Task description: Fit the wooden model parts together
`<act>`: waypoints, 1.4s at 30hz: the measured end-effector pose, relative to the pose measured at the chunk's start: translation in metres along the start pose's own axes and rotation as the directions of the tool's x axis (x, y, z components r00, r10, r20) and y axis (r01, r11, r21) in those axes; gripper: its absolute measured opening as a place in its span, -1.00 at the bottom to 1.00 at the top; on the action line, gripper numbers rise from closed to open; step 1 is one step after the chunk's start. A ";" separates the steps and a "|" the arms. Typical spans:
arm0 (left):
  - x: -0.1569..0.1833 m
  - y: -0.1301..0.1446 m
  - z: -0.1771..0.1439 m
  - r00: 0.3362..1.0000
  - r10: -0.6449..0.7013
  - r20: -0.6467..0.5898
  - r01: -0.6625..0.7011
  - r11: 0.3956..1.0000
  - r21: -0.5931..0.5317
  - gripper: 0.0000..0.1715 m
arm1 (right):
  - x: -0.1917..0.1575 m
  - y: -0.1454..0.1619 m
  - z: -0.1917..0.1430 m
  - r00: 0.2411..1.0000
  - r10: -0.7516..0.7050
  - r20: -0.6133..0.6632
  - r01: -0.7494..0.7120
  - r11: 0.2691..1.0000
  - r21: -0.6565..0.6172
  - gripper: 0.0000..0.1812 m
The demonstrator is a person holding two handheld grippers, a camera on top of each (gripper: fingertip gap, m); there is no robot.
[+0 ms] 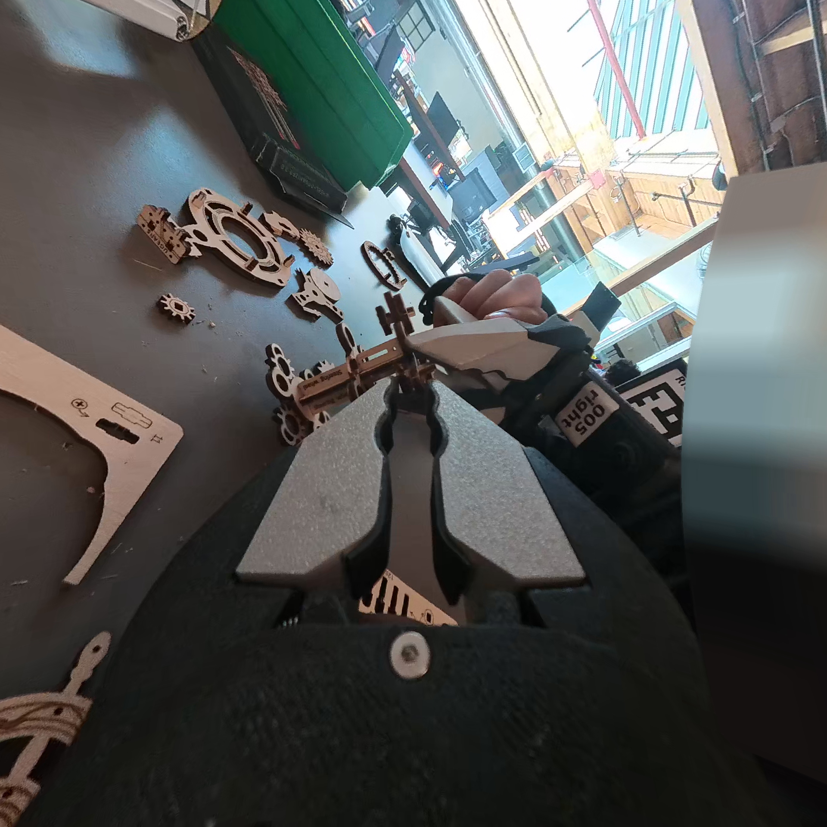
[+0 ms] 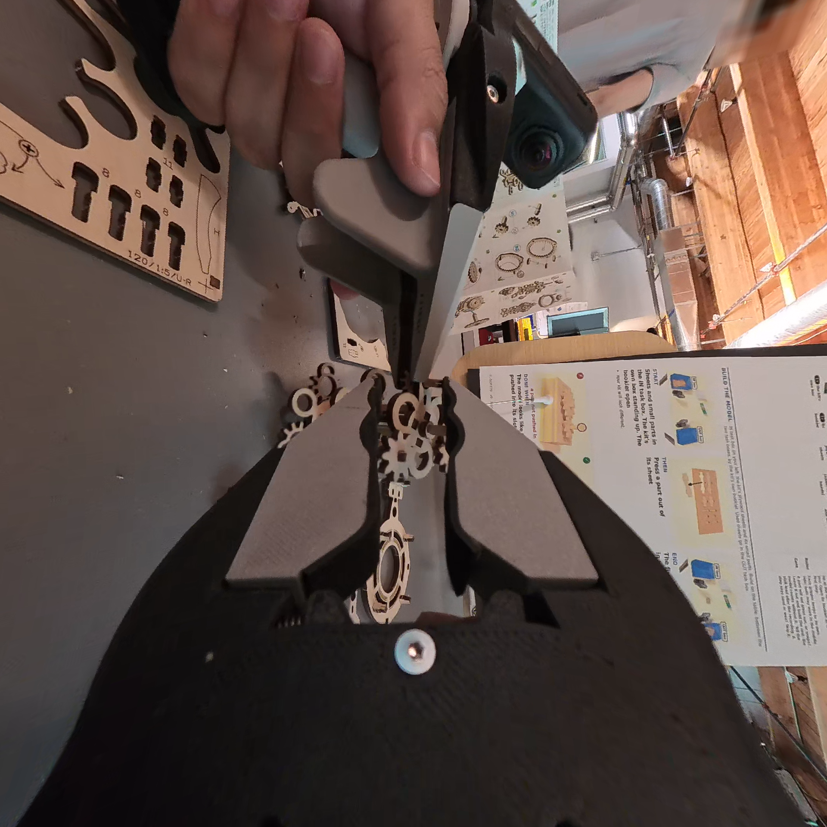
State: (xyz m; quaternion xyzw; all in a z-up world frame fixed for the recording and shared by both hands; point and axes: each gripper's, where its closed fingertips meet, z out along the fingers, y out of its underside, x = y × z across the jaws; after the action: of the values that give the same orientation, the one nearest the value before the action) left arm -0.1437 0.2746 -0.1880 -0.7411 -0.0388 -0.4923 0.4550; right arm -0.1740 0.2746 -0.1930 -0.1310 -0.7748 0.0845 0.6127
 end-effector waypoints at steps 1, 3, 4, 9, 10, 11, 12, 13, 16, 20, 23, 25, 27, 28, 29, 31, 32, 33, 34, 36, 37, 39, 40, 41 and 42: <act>0.000 -0.001 -0.001 1.000 -0.002 -0.004 0.002 1.000 0.006 -0.90 | 0.001 -0.001 -0.001 1.000 0.003 -0.002 -0.003 1.000 0.004 -0.75; 0.000 -0.003 -0.002 1.000 -0.001 -0.008 0.001 1.000 0.018 -0.90 | 0.001 -0.002 -0.002 1.000 0.012 -0.004 -0.012 1.000 0.013 -0.75; 0.001 -0.003 -0.002 1.000 0.004 -0.011 -0.004 1.000 0.022 -0.90 | 0.002 -0.003 -0.002 1.000 0.015 -0.003 -0.015 1.000 0.016 -0.75; 0.005 -0.005 -0.003 0.997 0.069 -0.017 -0.068 0.997 0.038 -0.90 | 0.002 -0.009 -0.007 0.996 0.080 0.029 -0.082 0.994 0.067 -0.70; 0.007 -0.005 -0.002 0.997 0.078 -0.023 -0.077 0.996 0.043 -0.90 | 0.002 -0.011 -0.009 0.994 0.104 0.040 -0.107 0.991 0.082 -0.71; 0.008 -0.005 -0.002 0.996 0.085 -0.027 -0.084 0.995 0.045 -0.90 | 0.002 -0.012 -0.011 0.991 0.122 0.052 -0.126 0.987 0.097 -0.70; 0.009 -0.005 -0.002 0.995 0.092 -0.029 -0.091 0.995 0.048 -0.89 | 0.001 -0.014 -0.012 0.989 0.133 0.063 -0.139 0.984 0.111 -0.69; 0.009 -0.005 -0.002 0.995 0.095 -0.030 -0.094 0.994 0.050 -0.90 | 0.000 -0.016 -0.013 0.987 0.139 0.074 -0.148 0.981 0.123 -0.66; 0.008 -0.007 -0.004 0.996 0.085 -0.026 -0.084 0.994 0.067 -0.90 | -0.003 -0.018 -0.012 0.987 0.137 0.086 -0.147 0.981 0.124 -0.53; 0.010 -0.010 -0.006 0.997 0.068 -0.047 -0.064 0.994 0.083 -0.90 | -0.003 -0.020 -0.011 0.993 0.102 0.056 -0.108 0.988 0.111 -0.46; 0.012 -0.009 -0.006 0.996 0.066 -0.056 -0.061 0.995 0.084 -0.90 | -0.001 -0.023 -0.014 0.990 0.128 0.062 -0.136 0.982 0.131 -0.49; 0.012 -0.009 -0.005 0.996 0.058 -0.063 -0.053 0.995 0.088 -0.91 | 0.000 -0.024 -0.016 0.988 0.141 0.062 -0.148 0.979 0.140 -0.52; 0.011 -0.010 -0.006 0.997 0.050 -0.058 -0.045 0.995 0.093 -0.91 | 0.003 -0.024 -0.016 0.990 0.134 0.031 -0.137 0.981 0.138 -0.53; 0.010 -0.012 -0.007 0.998 0.043 -0.054 -0.037 0.994 0.105 -0.91 | 0.009 -0.024 -0.017 0.991 0.131 -0.012 -0.128 0.982 0.141 -0.51; 0.010 -0.013 -0.008 0.997 0.035 -0.063 -0.028 0.993 0.112 -0.92 | 0.016 -0.024 -0.019 0.990 0.126 -0.068 -0.115 0.982 0.149 -0.48; 0.010 -0.015 -0.009 0.997 0.027 -0.071 -0.019 0.992 0.123 -0.92 | 0.026 -0.025 -0.026 0.981 0.114 -0.156 -0.087 0.982 0.170 -0.57; 0.011 -0.015 -0.009 0.997 0.030 -0.071 -0.020 0.992 0.126 -0.92 | 0.028 -0.026 -0.028 0.978 0.115 -0.175 -0.082 0.980 0.182 -0.67; 0.010 -0.016 -0.010 0.997 0.030 -0.068 -0.020 0.991 0.129 -0.92 | 0.028 -0.027 -0.030 0.976 0.123 -0.179 -0.088 0.977 0.192 -0.73; 0.010 -0.017 -0.010 0.997 0.030 -0.067 -0.020 0.991 0.135 -0.92 | 0.029 -0.027 -0.031 0.975 0.147 -0.168 -0.112 0.973 0.202 -0.73; 0.009 -0.021 -0.013 0.997 0.041 -0.061 -0.031 0.987 0.159 -0.92 | 0.033 -0.027 -0.037 0.958 0.260 -0.118 -0.226 0.944 0.241 -0.67; 0.007 -0.025 -0.015 0.998 0.049 -0.046 -0.040 0.983 0.178 -0.91 | 0.038 -0.024 -0.040 0.940 0.331 -0.085 -0.300 0.918 0.259 -0.69; 0.002 -0.033 -0.022 0.998 0.065 -0.010 -0.061 0.974 0.219 -0.91 | 0.047 -0.015 -0.049 0.886 0.464 -0.010 -0.442 0.850 0.287 -0.76; 0.000 -0.037 -0.026 0.997 0.075 0.009 -0.075 0.967 0.244 -0.91 | 0.052 -0.009 -0.053 0.850 0.526 0.025 -0.509 0.808 0.296 -0.77; -0.003 -0.042 -0.030 0.995 0.088 0.038 -0.095 0.959 0.268 -0.91 | 0.055 -0.003 -0.057 0.813 0.578 0.071 -0.571 0.768 0.291 -0.78; -0.006 -0.045 -0.033 0.992 0.103 0.071 -0.119 0.951 0.284 -0.91 | 0.054 0.002 -0.059 0.773 0.620 0.131 -0.630 0.729 0.268 -0.82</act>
State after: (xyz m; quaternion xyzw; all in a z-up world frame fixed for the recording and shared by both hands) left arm -0.1925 0.2798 -0.1601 -0.6813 -0.0810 -0.4344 0.5835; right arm -0.1276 0.2913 -0.1298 -0.2889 -0.6734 0.4030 0.5483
